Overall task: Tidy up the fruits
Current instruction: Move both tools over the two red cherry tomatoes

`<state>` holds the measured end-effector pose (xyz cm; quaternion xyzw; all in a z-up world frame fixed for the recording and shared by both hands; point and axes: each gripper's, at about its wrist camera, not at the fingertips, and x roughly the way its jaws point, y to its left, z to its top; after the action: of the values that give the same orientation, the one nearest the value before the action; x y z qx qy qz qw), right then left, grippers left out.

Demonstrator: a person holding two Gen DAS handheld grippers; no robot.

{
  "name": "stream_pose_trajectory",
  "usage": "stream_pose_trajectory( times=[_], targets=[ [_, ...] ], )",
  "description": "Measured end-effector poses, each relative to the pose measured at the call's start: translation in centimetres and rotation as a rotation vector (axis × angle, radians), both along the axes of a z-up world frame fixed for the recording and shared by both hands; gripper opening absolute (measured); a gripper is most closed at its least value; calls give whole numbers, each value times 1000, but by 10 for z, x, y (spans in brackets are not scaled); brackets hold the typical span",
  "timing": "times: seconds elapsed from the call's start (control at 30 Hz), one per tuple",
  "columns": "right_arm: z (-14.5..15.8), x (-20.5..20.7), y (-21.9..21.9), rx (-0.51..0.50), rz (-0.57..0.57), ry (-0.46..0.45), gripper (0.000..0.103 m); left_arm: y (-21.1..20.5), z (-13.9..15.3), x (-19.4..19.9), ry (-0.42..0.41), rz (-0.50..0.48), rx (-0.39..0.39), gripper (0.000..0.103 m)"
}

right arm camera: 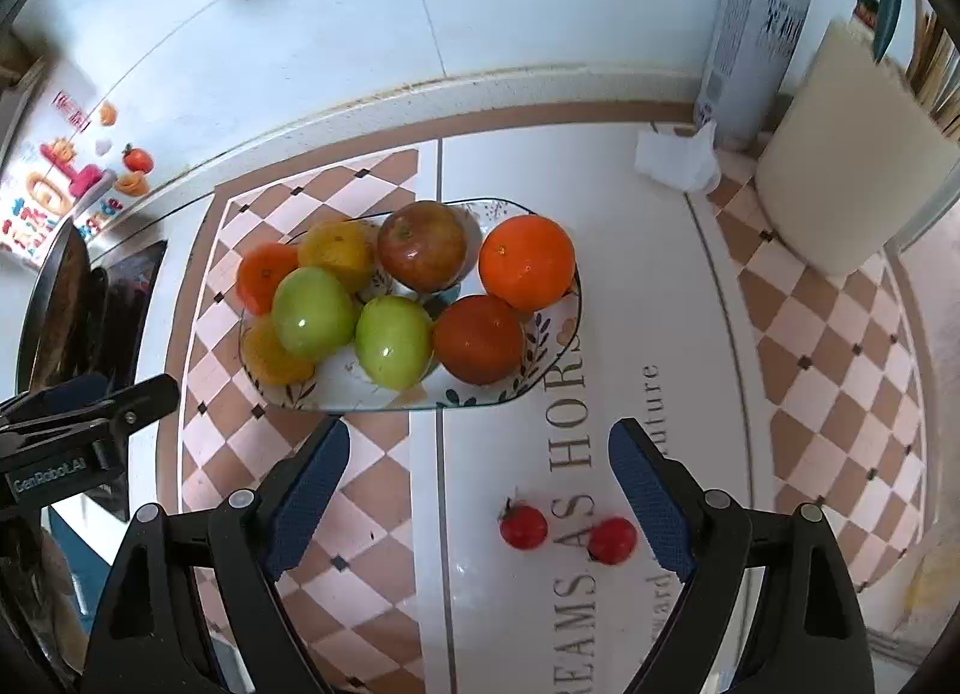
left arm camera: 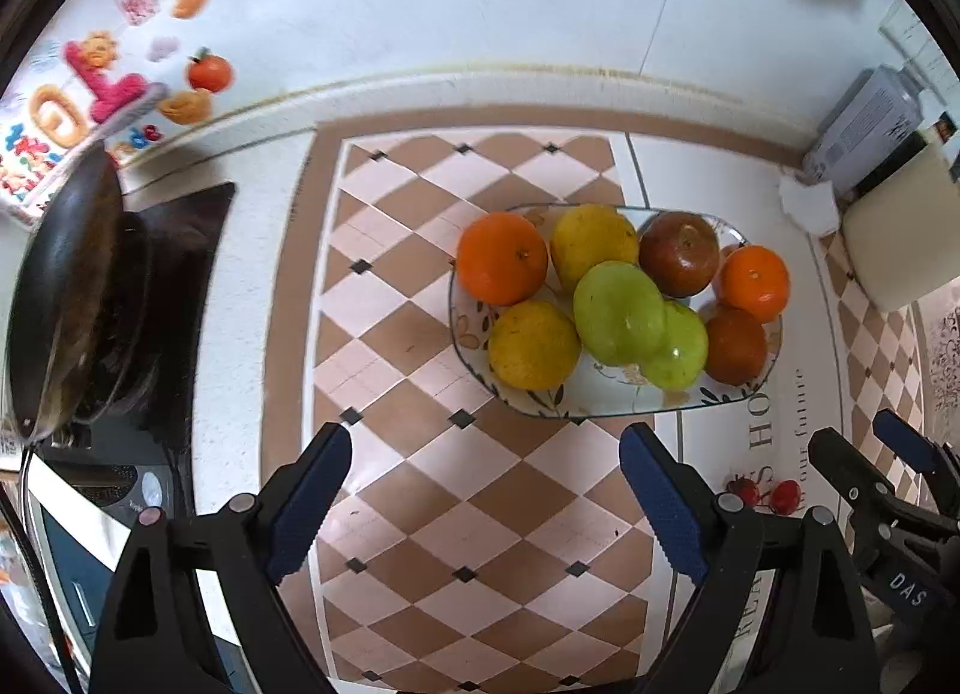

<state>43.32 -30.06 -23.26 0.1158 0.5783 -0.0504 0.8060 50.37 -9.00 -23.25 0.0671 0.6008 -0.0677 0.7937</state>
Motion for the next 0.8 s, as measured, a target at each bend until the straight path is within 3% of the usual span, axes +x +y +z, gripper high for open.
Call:
stream_pose_trajectory(
  times=[0.4, 0.8],
  targets=[
    [76, -60, 14, -16, 16, -136, 91, 19, 64, -63, -145, 14, -49, 92],
    [142, -119, 34, -19, 6, -264, 91, 24, 113, -116, -274, -31, -77, 92]
  ],
)
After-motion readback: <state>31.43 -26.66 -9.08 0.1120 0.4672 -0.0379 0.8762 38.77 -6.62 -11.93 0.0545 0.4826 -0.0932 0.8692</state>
